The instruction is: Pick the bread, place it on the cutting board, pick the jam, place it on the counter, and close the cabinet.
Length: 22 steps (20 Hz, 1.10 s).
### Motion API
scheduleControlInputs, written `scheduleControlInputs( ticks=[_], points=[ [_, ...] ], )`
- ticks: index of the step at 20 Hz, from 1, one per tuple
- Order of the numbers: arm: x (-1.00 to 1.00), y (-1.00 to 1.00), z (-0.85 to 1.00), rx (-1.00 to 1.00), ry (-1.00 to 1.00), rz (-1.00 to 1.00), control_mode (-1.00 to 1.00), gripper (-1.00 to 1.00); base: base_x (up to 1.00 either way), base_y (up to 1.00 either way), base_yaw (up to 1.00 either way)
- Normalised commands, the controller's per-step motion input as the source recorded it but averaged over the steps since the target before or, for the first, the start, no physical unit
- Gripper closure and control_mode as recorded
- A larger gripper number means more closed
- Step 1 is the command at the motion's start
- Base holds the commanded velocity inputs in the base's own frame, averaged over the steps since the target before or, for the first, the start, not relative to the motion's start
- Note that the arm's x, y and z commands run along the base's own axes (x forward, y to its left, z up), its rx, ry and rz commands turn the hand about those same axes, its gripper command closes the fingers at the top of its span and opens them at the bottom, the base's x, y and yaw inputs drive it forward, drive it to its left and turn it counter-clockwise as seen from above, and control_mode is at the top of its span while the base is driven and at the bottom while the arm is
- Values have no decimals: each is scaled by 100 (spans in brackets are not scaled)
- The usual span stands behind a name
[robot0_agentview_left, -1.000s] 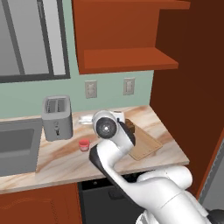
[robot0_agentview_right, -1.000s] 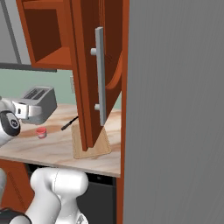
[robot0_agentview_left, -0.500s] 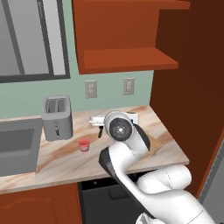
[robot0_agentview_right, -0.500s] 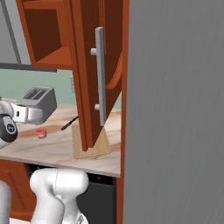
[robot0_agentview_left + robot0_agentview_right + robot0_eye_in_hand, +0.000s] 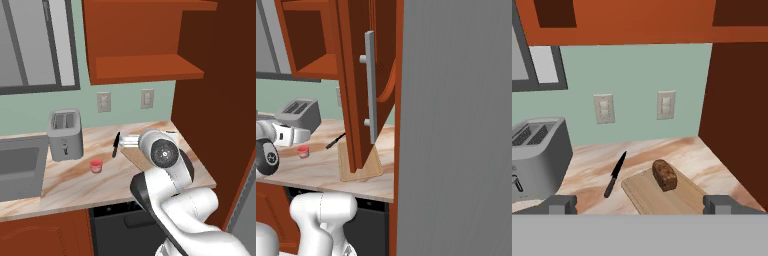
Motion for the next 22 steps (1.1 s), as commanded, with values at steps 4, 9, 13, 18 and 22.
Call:
scheduleControlInputs(
  ticks=[4,9,13,18,22],
  points=[
    [-47,-33,24,0,0,0,-100,-100,0,0,0],
    [-53,-25,32,0,0,0,-100,-100,0,0,0],
    [-60,-20,45,0,1,0,-100,-100,0,0,0],
    [-60,-18,41,0,1,0,-100,-100,0,0,0],
    [-53,-24,25,0,0,0,-100,-100,0,0,0]
  ],
)
